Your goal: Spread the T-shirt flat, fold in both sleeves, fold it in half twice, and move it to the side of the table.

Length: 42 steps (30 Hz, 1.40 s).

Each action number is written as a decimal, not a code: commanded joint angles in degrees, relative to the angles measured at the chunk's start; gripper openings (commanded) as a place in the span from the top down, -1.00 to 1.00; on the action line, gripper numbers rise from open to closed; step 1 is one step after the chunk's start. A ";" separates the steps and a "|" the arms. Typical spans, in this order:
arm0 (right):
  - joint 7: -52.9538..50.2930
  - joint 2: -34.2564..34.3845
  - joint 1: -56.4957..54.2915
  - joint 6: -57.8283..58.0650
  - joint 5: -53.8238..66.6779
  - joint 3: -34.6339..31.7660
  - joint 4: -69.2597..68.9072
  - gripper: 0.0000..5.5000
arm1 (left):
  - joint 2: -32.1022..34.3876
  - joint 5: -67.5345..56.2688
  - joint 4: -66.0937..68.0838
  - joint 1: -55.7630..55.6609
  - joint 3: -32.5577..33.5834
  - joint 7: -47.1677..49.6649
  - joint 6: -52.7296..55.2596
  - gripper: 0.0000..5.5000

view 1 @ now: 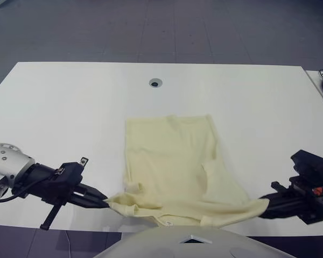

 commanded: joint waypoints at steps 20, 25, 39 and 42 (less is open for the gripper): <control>-2.21 6.01 -23.96 -19.13 -32.34 27.01 29.87 1.00 | -23.70 17.33 35.79 -53.55 -32.29 3.72 3.93 1.00; -2.86 11.79 -33.49 -25.02 -41.43 35.63 40.84 1.00 | -32.93 27.01 53.59 -60.35 -35.98 5.17 -5.43 1.00; -4.55 18.80 -42.90 -38.35 -53.50 37.88 59.97 1.00 | -46.50 39.00 81.93 -66.04 -32.23 16.79 -27.29 1.00; -5.82 19.60 -43.35 -41.98 -56.47 38.42 63.64 1.00 | -48.38 41.91 85.82 -65.96 -31.88 22.09 -32.08 1.00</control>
